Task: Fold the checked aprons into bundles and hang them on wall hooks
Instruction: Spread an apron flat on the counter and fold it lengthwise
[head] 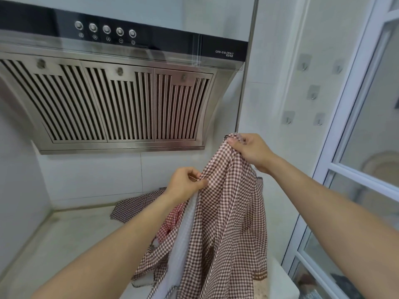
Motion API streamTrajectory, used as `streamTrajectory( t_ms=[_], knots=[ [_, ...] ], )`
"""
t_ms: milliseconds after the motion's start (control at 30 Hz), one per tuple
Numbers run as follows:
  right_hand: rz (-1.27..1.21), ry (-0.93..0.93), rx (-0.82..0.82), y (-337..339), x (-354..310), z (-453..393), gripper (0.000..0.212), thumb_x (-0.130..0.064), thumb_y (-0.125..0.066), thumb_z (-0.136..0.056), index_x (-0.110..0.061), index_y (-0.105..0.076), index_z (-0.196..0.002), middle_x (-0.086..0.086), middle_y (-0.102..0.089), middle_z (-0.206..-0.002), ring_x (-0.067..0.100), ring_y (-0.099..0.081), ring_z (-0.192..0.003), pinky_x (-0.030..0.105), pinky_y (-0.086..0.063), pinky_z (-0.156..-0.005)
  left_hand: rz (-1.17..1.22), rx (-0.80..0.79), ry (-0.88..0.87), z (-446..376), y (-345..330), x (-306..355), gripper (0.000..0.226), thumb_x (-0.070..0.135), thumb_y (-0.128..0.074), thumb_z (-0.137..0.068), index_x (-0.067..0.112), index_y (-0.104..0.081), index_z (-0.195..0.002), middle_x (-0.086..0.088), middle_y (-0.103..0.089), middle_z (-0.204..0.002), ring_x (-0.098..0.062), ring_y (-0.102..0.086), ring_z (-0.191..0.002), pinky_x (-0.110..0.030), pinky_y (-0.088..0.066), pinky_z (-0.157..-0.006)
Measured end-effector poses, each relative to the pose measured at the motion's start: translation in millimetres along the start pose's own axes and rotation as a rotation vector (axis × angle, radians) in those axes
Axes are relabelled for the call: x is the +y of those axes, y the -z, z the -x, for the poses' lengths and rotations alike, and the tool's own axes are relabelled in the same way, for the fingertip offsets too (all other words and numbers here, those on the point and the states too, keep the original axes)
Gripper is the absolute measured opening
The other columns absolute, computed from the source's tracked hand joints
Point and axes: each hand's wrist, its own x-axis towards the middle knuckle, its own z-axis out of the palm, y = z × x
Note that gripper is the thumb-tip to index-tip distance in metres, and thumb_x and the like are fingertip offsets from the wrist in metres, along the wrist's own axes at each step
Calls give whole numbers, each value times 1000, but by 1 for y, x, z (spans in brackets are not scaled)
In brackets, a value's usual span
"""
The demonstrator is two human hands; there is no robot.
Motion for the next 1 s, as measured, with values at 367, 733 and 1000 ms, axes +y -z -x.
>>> streamTrajectory(
  t_ms=[367,733,1000],
  knots=[
    [141,25,180,4,11,1,27,-30,-78,-84,-4,-74,-81,14,-74,-86,31,-71,-85,49,-58,-84,-141,-380,84,21,-14,-7,9,14,-72,-83,7,-67,-84,-1,-74,-89,-14,-72,-83,-31,-60,-79],
    [116,-9,280,11,15,0,42,-32,-71,-89,9,-64,-82,25,-67,-84,26,-59,-72,40,-51,-71,-227,-177,59,27,0,-54,16,-6,-65,-82,6,-68,-93,-3,-70,-95,-18,-67,-88,-28,-57,-80],
    [23,-59,351,17,17,0,36,-28,-72,-88,8,-69,-86,22,-72,-90,23,-64,-75,46,-56,-76,-496,-16,8,40,11,-89,20,7,-62,-83,16,-59,-66,0,-65,-72,-14,-60,-63,-31,-54,-60]
  ],
)
